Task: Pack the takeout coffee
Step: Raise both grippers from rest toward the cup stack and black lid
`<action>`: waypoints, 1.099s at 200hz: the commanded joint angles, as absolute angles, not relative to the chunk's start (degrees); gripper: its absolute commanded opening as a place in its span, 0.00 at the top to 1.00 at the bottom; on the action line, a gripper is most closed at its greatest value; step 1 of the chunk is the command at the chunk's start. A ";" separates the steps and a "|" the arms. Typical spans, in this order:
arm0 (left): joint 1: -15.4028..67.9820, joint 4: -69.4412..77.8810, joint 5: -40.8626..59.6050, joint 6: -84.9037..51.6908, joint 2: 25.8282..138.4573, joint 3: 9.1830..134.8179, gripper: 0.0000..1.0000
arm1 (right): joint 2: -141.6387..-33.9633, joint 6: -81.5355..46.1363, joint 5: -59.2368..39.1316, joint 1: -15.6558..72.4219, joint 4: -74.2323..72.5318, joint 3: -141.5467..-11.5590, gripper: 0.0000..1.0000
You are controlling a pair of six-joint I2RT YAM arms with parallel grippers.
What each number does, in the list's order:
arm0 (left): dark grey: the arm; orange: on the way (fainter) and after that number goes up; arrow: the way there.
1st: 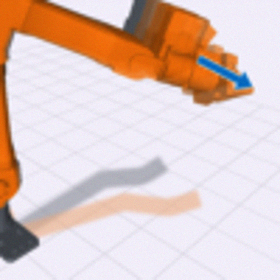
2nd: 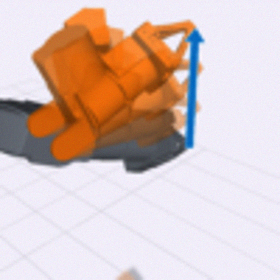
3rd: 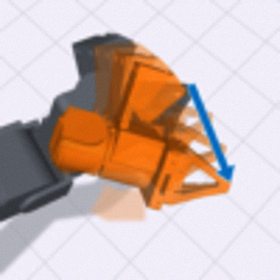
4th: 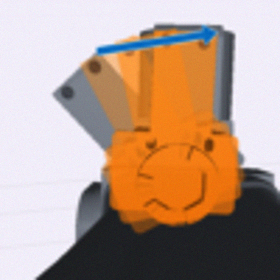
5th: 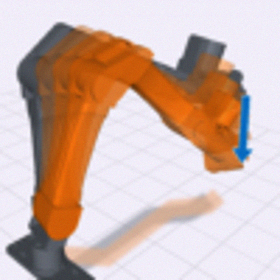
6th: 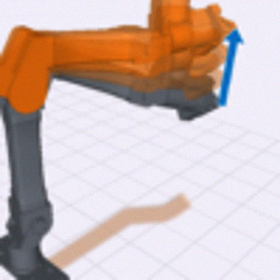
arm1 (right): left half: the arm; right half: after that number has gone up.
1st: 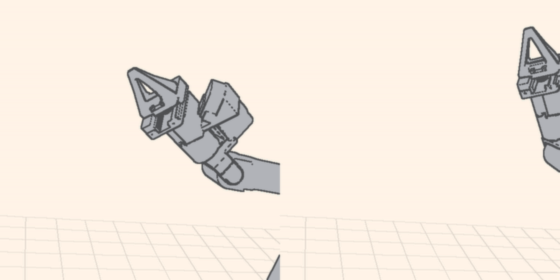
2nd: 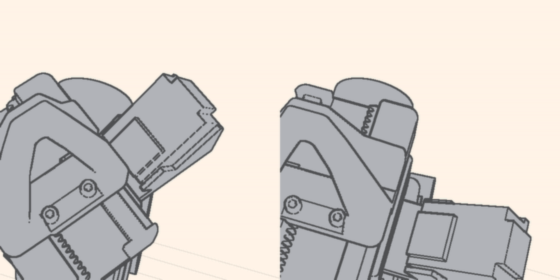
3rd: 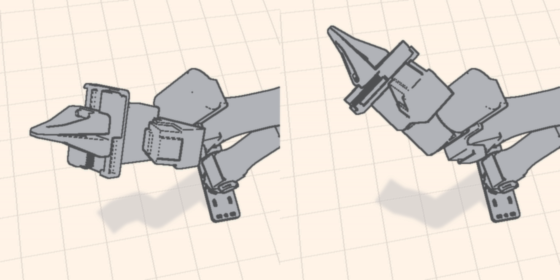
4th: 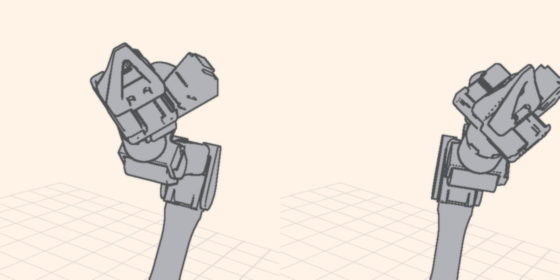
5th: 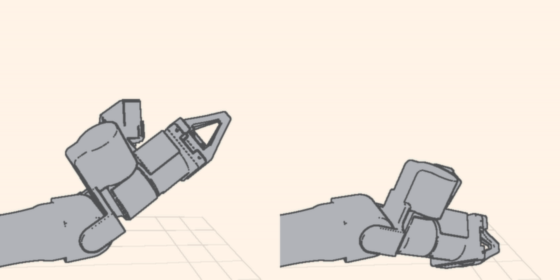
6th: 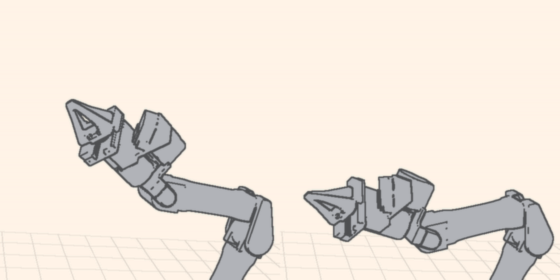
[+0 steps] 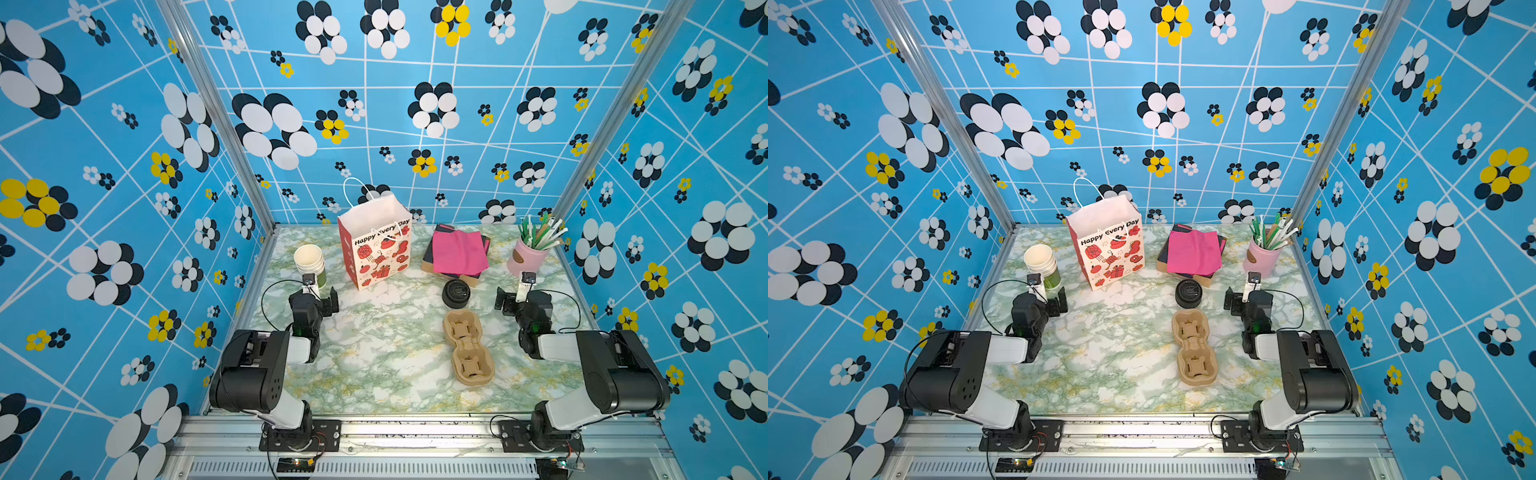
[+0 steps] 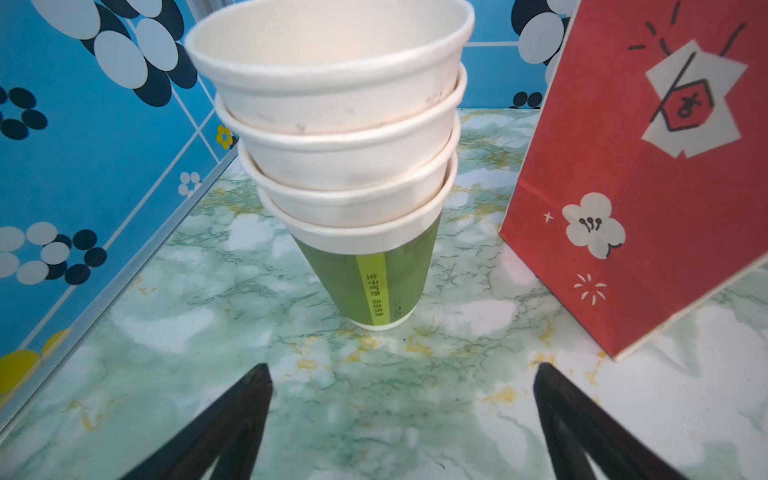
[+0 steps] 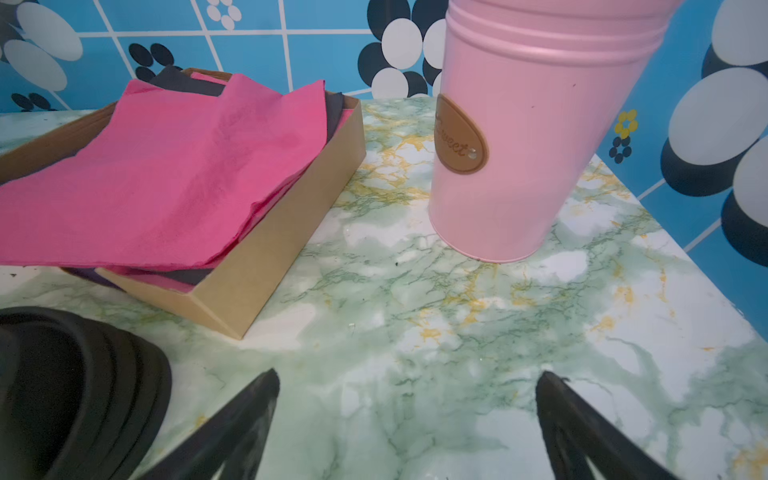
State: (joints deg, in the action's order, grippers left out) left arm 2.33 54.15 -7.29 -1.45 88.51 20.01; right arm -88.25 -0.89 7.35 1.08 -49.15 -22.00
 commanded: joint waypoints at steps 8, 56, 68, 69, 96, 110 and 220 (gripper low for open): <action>2.18 53.69 -6.98 -1.21 88.62 21.26 0.01 | -88.41 -1.56 7.82 1.01 -50.67 -22.44 0.01; 2.55 53.67 -7.56 -0.88 88.62 21.36 0.01 | -88.41 -1.53 7.81 0.91 -50.63 -22.43 0.01; 2.57 53.65 -7.56 -0.90 88.68 21.31 0.01 | -88.41 -1.57 7.82 0.97 -50.67 -22.41 0.01; 2.56 53.67 -7.51 -0.93 88.64 21.34 0.01 | -88.41 -1.58 7.78 0.97 -50.65 -22.41 0.01; 2.55 53.62 -7.57 -0.98 88.68 21.36 0.01 | -88.37 -1.54 7.82 0.96 -50.65 -22.43 0.01; 2.56 53.70 -7.58 -1.02 88.68 21.35 0.01 | -88.42 -1.59 7.79 0.96 -50.65 -22.48 0.01; 2.64 48.96 -10.17 -1.66 83.49 21.68 0.01 | -83.67 -0.48 4.93 0.97 -47.64 -22.37 0.01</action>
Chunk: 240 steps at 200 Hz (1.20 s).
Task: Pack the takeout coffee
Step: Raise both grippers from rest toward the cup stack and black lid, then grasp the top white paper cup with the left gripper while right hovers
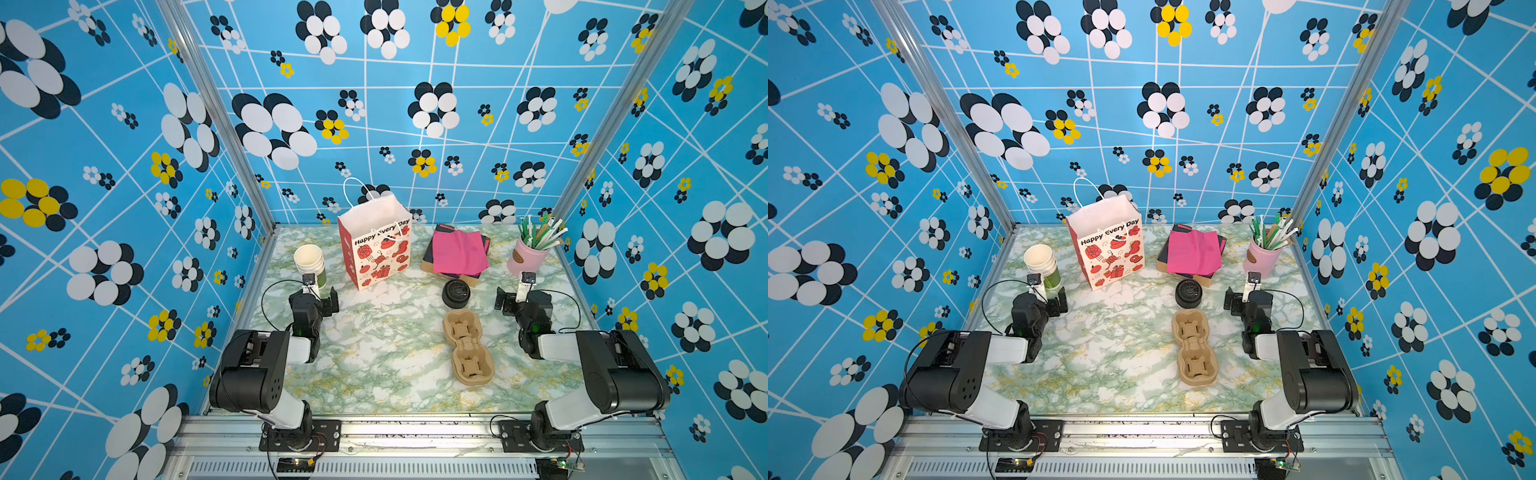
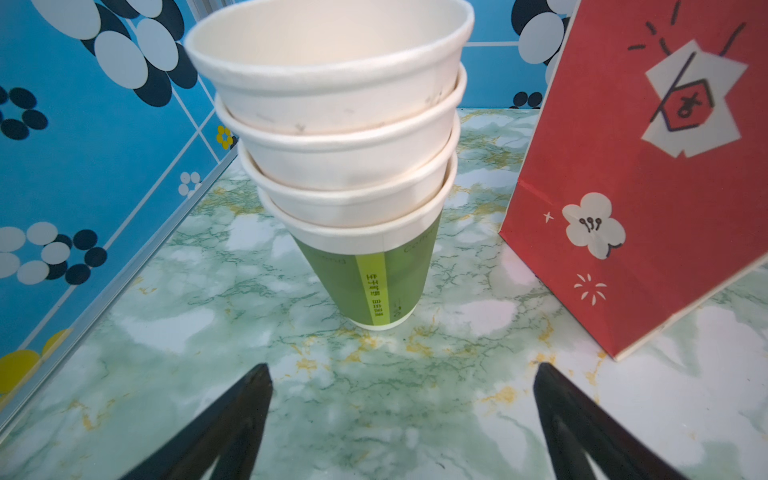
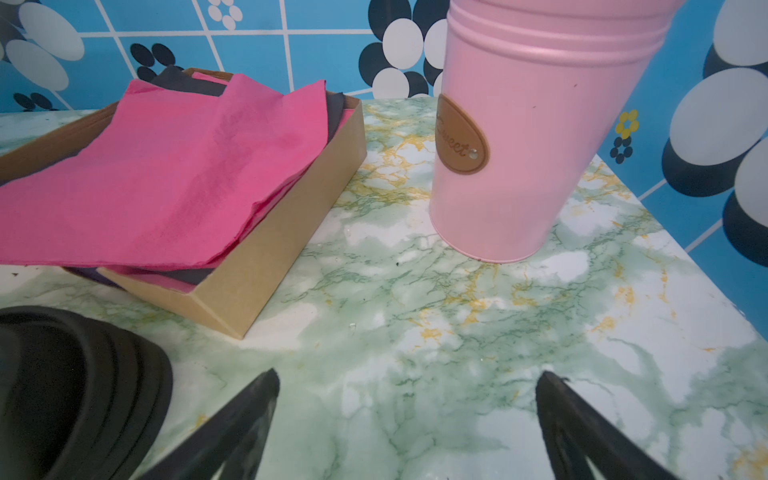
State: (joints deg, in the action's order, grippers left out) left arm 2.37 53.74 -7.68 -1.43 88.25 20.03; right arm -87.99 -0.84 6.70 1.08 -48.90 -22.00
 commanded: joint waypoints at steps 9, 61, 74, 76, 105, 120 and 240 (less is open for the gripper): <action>2.68 44.91 -11.06 -1.97 79.84 22.24 0.01 | -80.52 -0.82 5.88 0.97 -43.05 -22.93 0.01; 4.87 20.37 -17.07 -9.82 56.44 24.64 0.01 | -63.25 -5.83 9.12 1.05 -23.30 -26.36 0.01; 5.10 12.24 -17.52 -12.04 51.38 27.19 0.01 | -59.71 -7.30 8.79 1.05 -18.72 -28.10 0.01; 5.12 10.95 -17.70 -12.28 50.66 27.63 0.01 | -59.29 -7.54 8.59 1.05 -18.13 -28.47 0.01; 5.05 -5.68 -18.53 -14.71 44.12 36.52 0.00 | -55.25 -9.03 5.19 1.27 -9.22 -32.69 0.01; 5.01 -14.40 -19.34 -14.78 44.14 42.92 0.00 | -54.27 -9.06 2.70 1.49 -5.98 -34.35 0.01; -0.97 -42.16 -10.21 -24.63 75.50 75.70 0.01 | -59.00 -6.36 -3.16 10.69 0.60 -39.68 0.01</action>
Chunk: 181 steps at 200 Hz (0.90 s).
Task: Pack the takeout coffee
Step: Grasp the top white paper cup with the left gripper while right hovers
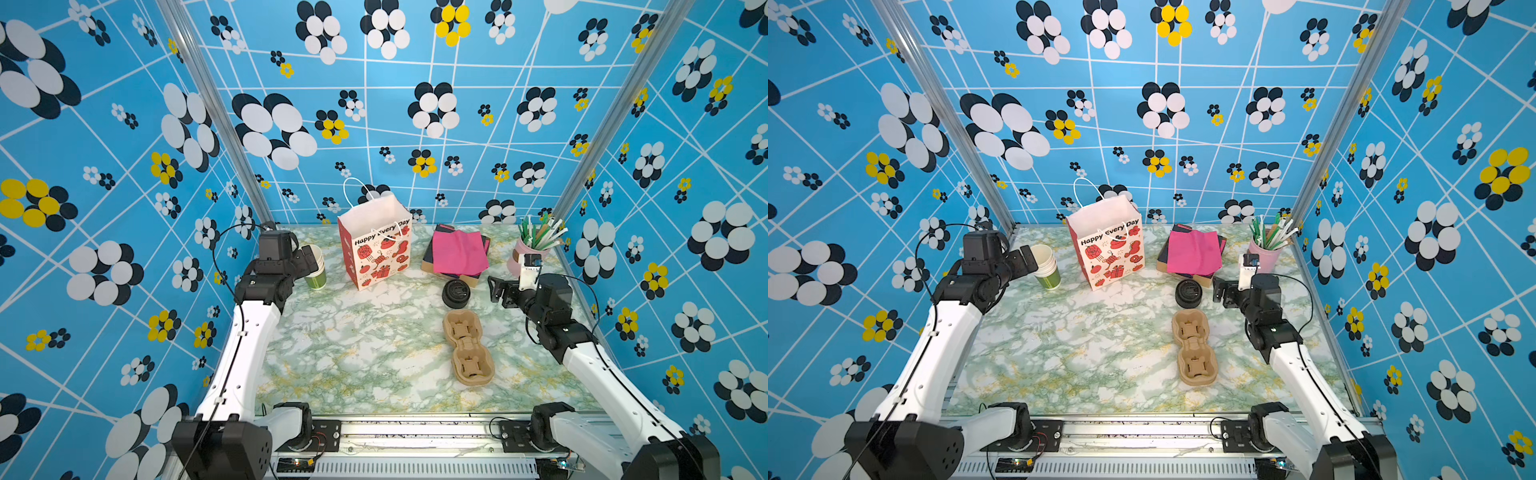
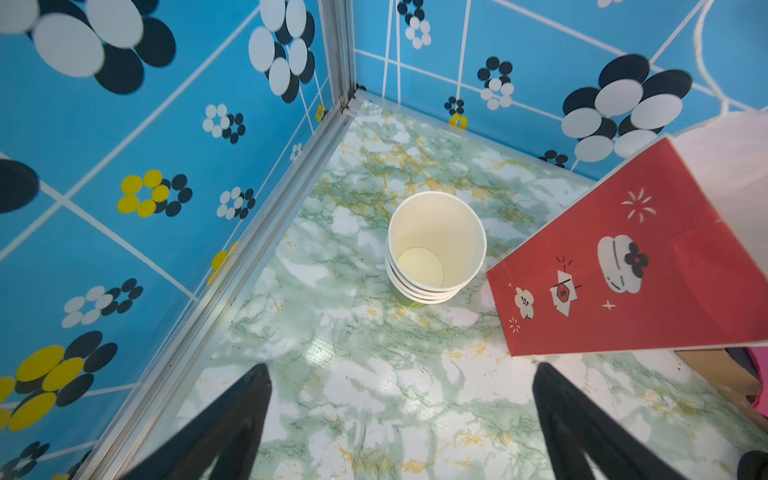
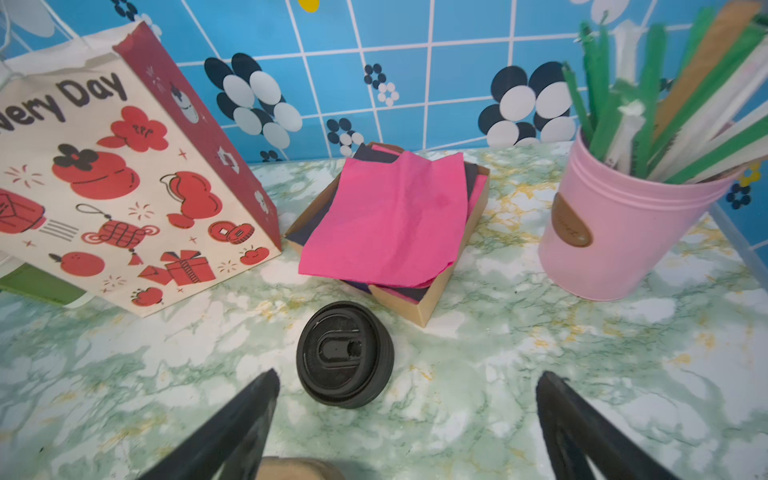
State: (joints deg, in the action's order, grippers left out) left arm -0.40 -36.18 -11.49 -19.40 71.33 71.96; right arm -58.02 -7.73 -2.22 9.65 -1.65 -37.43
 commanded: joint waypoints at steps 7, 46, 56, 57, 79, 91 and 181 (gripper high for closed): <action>-0.96 -42.67 -10.28 -25.79 76.91 76.37 0.01 | -59.21 -6.11 -3.16 10.89 0.78 -39.83 0.01; -1.39 -42.15 -12.39 -29.00 81.56 77.29 0.01 | -60.18 -4.72 -3.16 11.69 2.58 -40.47 0.01; -1.66 -42.25 -11.90 -29.70 82.56 78.07 0.01 | -60.44 -4.69 -3.42 11.84 2.80 -40.65 0.01; -1.71 -42.26 -11.84 -29.79 82.68 78.10 0.01 | -60.46 -4.72 -3.51 11.85 2.81 -40.67 0.01; -2.52 -43.64 -11.77 -32.29 85.44 80.44 0.04 | -61.19 -5.16 -4.42 12.11 2.81 -41.21 0.01; -2.64 -45.43 -12.74 -33.81 87.18 82.36 0.09 | -61.72 -5.68 -5.36 12.21 2.73 -41.51 0.01; -3.16 -49.68 -12.39 -39.78 98.96 90.36 0.39 | -64.72 -6.08 -6.50 14.05 2.81 -42.65 0.01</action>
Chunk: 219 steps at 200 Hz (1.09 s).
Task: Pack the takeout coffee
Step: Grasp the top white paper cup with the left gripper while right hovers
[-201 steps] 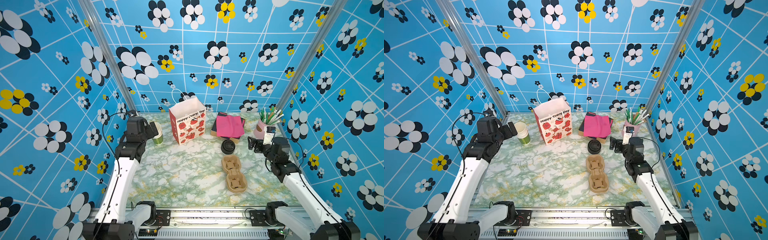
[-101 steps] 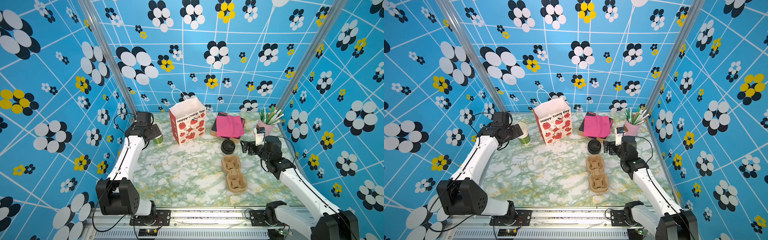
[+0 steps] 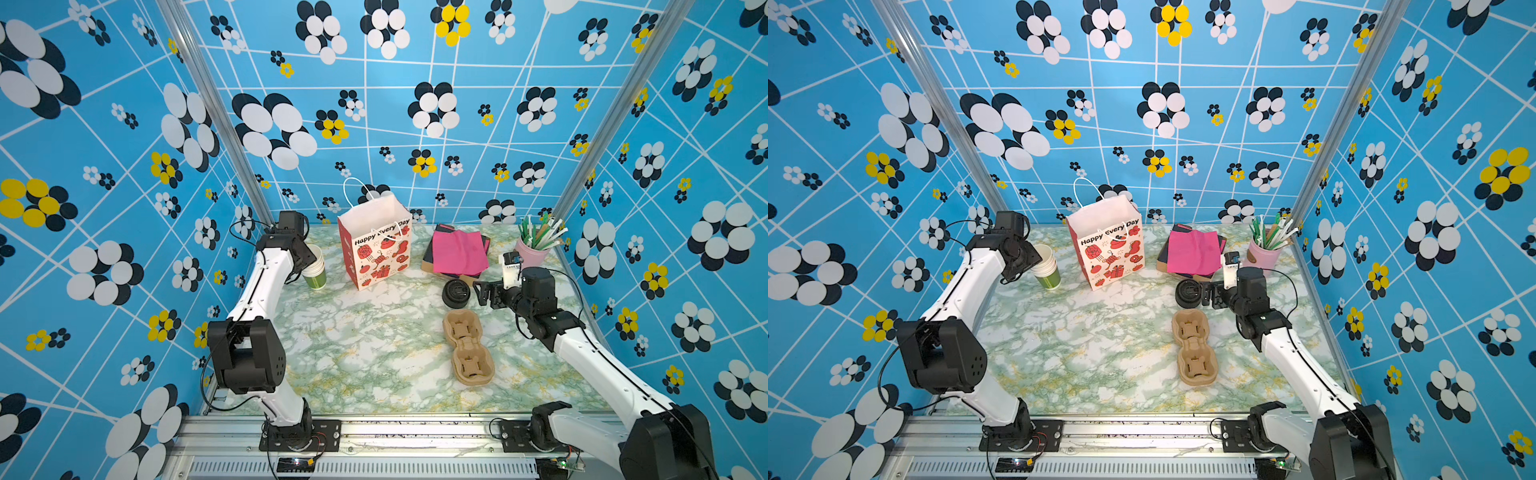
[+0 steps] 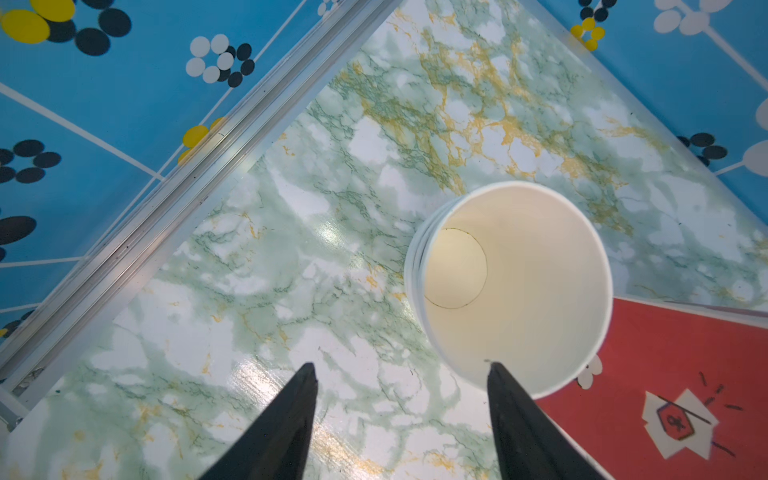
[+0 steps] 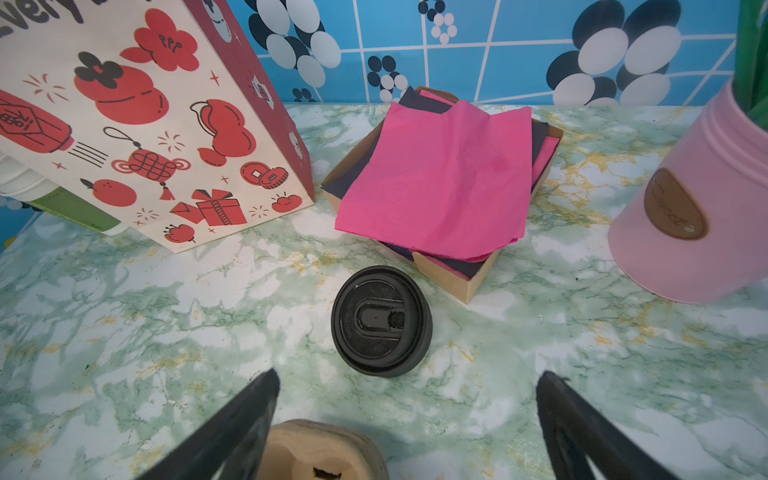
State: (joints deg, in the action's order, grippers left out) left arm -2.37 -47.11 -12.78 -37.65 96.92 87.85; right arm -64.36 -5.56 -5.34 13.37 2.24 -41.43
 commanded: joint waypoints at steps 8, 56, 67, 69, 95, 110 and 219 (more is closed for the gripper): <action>-3.27 -49.48 -12.39 -39.90 99.52 90.73 0.42 | -64.78 -5.98 -6.50 14.10 2.81 -42.50 0.01; -3.50 -49.54 -11.31 -41.91 101.47 92.37 0.54 | -65.54 -5.95 -6.68 14.37 2.73 -42.23 0.01; -3.60 -49.35 -10.84 -42.25 101.68 92.34 0.58 | -65.78 -5.81 -6.82 14.39 2.54 -42.12 0.01; -3.56 -49.38 -10.82 -42.27 101.73 92.34 0.60 | -65.82 -5.83 -6.85 14.39 2.55 -42.11 0.01; -3.67 -49.41 -10.38 -42.63 102.47 92.71 0.69 | -66.35 -5.72 -7.04 14.39 2.55 -42.10 0.01; -3.77 -49.61 -10.29 -42.88 103.00 93.06 0.75 | -66.53 -5.73 -7.25 14.40 2.44 -41.97 0.01; -4.13 -51.30 -9.42 -43.76 100.36 94.39 0.97 | -66.75 -6.84 -8.59 14.46 2.64 -41.74 0.01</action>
